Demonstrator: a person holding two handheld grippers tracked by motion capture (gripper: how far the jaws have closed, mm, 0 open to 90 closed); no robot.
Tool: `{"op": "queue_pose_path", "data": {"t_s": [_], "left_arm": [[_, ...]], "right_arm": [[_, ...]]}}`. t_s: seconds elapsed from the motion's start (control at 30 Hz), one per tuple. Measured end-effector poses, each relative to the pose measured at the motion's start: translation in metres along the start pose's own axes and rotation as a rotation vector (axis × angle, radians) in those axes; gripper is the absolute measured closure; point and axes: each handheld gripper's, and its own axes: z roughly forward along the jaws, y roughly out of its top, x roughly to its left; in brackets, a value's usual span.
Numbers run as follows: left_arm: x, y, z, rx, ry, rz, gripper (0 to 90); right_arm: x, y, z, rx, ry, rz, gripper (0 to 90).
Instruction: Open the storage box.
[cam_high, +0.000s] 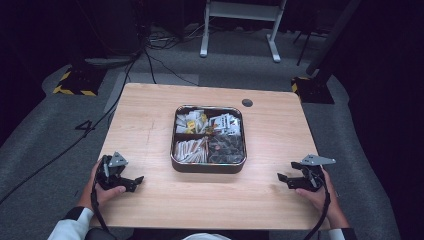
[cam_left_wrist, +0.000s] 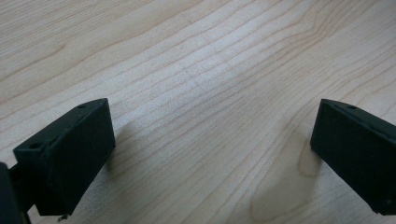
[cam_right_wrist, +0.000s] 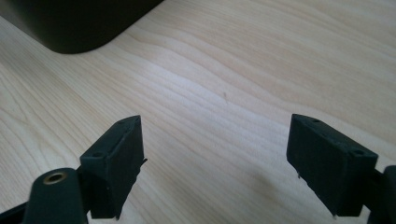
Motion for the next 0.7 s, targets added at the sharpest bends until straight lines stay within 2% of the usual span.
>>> {"op": "queue_pose_path", "data": {"t_s": [0.13, 0.23, 0.33, 0.53, 0.7], "left_arm": [[0.000, 0.000, 0.000, 0.000, 0.000, 0.000, 0.1], [0.000, 0.000, 0.000, 0.000, 0.000, 0.000, 0.1], [0.000, 0.000, 0.000, -0.001, 0.000, 0.001, 0.1], [0.000, 0.000, 0.000, 0.000, -0.001, 0.001, 0.1], [0.000, 0.000, 0.000, 0.000, -0.002, 0.002, 0.1]], "right_arm": [[0.003, 0.009, 0.000, -0.009, -0.005, -0.027, 20.1], [0.006, 0.023, 0.002, -0.025, 0.001, -0.050, 21.3], [0.009, 0.033, 0.004, -0.034, 0.014, -0.080, 22.4], [0.013, 0.050, 0.009, -0.041, 0.029, -0.108, 22.9], [0.018, 0.073, 0.012, -0.059, 0.044, -0.139, 24.0]]}}
